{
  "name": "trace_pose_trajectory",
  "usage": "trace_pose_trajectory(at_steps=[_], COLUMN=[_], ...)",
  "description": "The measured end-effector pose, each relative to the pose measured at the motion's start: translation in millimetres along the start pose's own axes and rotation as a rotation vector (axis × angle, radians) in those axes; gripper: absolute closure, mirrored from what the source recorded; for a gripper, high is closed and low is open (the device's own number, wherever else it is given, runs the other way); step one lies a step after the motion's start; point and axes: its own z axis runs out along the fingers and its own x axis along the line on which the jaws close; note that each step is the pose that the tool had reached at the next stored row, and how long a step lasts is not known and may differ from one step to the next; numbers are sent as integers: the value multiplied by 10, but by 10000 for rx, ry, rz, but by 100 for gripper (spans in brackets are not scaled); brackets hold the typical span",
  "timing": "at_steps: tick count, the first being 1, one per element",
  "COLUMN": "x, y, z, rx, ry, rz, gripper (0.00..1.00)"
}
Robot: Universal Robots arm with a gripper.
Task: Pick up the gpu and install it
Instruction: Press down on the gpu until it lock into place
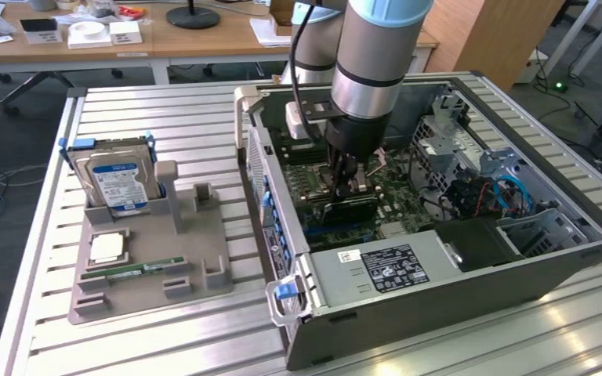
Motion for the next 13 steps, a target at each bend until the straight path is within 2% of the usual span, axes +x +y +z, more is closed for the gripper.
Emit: trace_pose_trajectory(at_steps=[13], x=[1], y=[19], z=[10], rx=[0], ry=[-2], rz=[0], gripper=[89])
